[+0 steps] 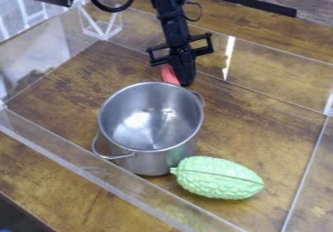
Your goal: Move the orange spoon to the left
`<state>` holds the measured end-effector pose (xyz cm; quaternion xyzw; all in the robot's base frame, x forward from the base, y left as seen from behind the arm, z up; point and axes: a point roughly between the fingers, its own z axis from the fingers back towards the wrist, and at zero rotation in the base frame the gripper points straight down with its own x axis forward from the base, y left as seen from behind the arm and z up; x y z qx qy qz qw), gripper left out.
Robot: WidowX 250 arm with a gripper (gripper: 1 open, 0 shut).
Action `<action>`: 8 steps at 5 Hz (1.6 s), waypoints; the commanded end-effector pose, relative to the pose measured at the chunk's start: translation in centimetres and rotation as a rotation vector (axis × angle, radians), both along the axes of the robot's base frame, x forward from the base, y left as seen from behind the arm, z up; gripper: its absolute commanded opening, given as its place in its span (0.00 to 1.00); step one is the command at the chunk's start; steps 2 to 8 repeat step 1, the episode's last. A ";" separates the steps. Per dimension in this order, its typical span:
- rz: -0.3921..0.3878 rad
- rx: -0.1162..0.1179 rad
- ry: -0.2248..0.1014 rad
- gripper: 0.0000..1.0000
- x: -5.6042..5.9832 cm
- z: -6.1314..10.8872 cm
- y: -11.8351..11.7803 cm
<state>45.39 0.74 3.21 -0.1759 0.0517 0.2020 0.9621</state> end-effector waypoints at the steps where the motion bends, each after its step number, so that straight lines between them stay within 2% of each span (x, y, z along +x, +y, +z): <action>1: 0.049 0.023 -0.139 0.00 0.2 6.4 0.5; 8: 0.049 0.023 -0.139 0.00 0.2 6.4 0.5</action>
